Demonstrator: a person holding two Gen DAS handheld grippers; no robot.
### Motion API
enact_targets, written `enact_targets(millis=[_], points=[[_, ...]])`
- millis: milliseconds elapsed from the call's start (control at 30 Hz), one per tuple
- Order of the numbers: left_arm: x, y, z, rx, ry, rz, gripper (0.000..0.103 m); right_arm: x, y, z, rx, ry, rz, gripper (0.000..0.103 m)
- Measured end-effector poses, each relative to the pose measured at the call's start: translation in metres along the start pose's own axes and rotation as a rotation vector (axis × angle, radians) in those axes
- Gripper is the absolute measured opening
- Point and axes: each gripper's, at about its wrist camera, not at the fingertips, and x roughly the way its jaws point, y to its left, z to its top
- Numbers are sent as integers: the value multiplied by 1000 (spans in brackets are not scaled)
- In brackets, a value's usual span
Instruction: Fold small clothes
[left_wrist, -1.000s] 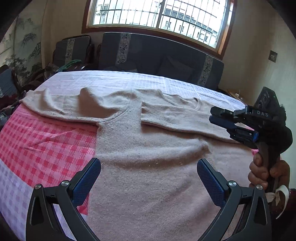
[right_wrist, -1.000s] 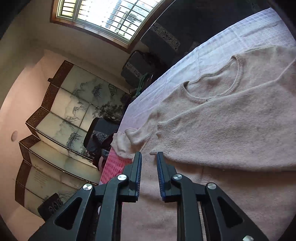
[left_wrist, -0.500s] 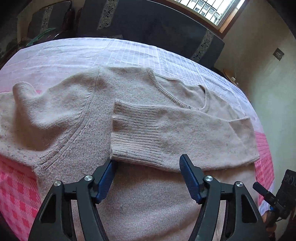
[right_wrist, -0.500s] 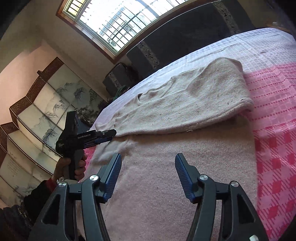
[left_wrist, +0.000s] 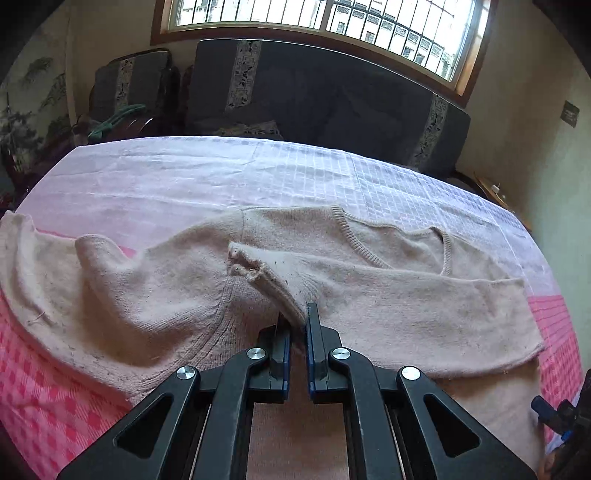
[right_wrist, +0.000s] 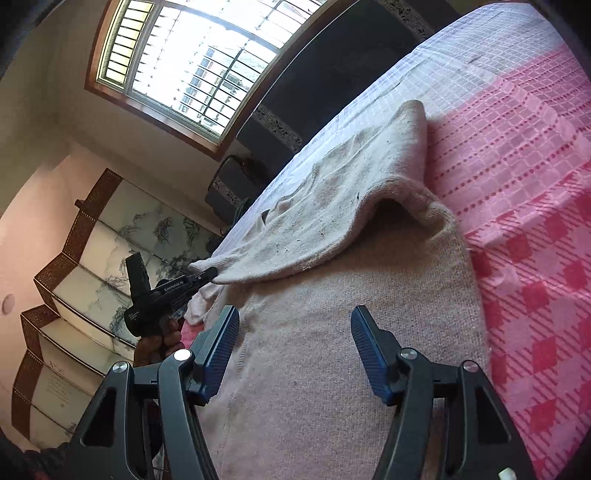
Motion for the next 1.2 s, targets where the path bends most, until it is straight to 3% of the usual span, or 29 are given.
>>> enact_targets(millis=[267,467,533,600,667,733,833,900,1000,1100,1200], points=[[20,10,-19,-9,-3,7,11,-1,-4,4,12,-23,19,60],[-24,44,-16,-132,-36,-47,20,1,-2,4,-7,-17,-5,61],[-54,70,-17,-188,-97,-60,38,0,-3,2,-6,-19,-7,61],[-82,107,-17,-264,-156,-48,75,1,-2,2,-8,-20,-12,61],[-106,153,-18,-353,-211,-8,76,2,0,1,-12,-20,-21,61],[-118,203,-15,-433,-212,33,76,2,2,-1,-18,-19,-29,62],[-125,282,-10,-568,-191,3,76,3,7,-3,-24,-19,-40,62],[-126,328,-8,-655,-185,24,76,5,9,-3,-29,-18,-48,63],[-117,382,-4,-769,-166,-37,71,8,12,-3,-41,-13,-67,63],[-100,412,4,-785,-115,-54,61,11,14,-3,-56,-6,-95,63],[-79,430,14,-772,-58,-41,61,13,15,-3,-70,3,-123,64]])
